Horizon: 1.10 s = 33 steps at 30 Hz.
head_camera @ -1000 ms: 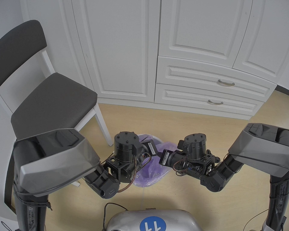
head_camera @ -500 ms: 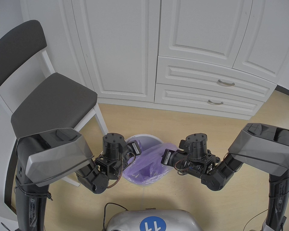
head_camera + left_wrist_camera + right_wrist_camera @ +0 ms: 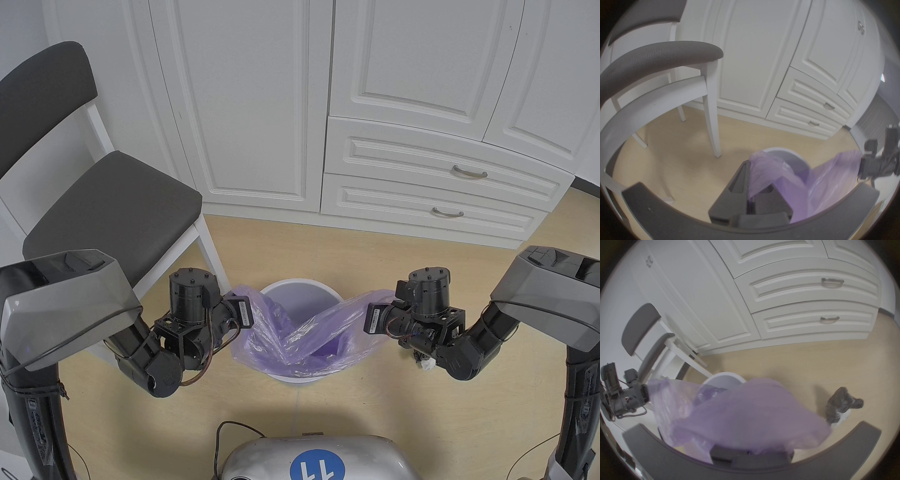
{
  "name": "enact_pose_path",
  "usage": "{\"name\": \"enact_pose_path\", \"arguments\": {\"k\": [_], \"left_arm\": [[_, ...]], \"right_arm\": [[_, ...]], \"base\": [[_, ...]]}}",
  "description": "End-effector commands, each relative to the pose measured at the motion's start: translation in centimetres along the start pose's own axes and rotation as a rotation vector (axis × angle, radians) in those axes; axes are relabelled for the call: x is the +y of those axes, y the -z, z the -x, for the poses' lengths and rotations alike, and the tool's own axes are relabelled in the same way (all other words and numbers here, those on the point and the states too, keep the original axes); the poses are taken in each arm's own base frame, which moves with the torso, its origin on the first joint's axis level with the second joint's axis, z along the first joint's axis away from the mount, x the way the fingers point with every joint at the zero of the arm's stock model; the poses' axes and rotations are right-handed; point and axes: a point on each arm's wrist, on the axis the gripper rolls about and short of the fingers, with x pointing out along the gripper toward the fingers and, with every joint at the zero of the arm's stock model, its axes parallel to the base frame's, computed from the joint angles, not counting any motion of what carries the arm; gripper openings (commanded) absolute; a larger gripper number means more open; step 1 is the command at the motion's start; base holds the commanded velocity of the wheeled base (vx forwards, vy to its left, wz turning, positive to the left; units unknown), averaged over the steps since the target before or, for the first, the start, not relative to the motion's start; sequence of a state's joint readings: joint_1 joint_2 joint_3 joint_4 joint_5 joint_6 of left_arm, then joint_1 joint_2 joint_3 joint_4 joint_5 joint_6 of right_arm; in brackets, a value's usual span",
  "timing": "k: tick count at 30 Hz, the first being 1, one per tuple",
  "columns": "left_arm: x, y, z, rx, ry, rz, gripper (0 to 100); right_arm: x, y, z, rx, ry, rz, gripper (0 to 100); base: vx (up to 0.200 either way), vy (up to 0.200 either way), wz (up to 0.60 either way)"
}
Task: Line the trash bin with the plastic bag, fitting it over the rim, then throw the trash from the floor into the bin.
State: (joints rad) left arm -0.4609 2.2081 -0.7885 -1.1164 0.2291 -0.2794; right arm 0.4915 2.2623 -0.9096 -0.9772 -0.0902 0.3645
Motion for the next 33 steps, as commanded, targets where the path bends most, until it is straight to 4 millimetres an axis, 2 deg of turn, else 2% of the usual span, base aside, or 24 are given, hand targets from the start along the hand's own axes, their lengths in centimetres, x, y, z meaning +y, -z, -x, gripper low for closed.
{"name": "enact_pose_path", "arguments": {"k": [1,11,17,21,29,33], "left_arm": [[1.3,1.4,0.1,0.067,-0.04,-0.055,0],[3.4,2.9,-1.2,0.134,-0.101,-0.095,0],[3.8,3.3,-1.4,0.174,-0.121,-0.1,0],[4.2,3.2,-1.1,0.187,-0.13,-0.109,0],[5.1,3.5,0.8,0.243,-0.106,-0.207,0],[5.6,3.0,2.9,0.28,-0.054,-0.264,0]], "right_arm": [[-1.3,0.1,-0.2,0.012,0.055,0.025,0],[-2.4,0.8,-0.4,0.024,0.164,0.159,0],[-2.9,2.3,-0.3,0.074,0.2,0.244,0],[-3.3,3.3,0.5,0.122,0.215,0.314,0],[-3.6,3.6,3.1,0.179,0.205,0.428,0],[-4.1,3.7,4.7,0.214,0.206,0.509,0]], "base": [[0.0,0.0,0.0],[0.0,0.0,0.0],[0.0,0.0,0.0],[0.0,0.0,0.0],[0.0,0.0,0.0],[0.0,0.0,0.0]]}}
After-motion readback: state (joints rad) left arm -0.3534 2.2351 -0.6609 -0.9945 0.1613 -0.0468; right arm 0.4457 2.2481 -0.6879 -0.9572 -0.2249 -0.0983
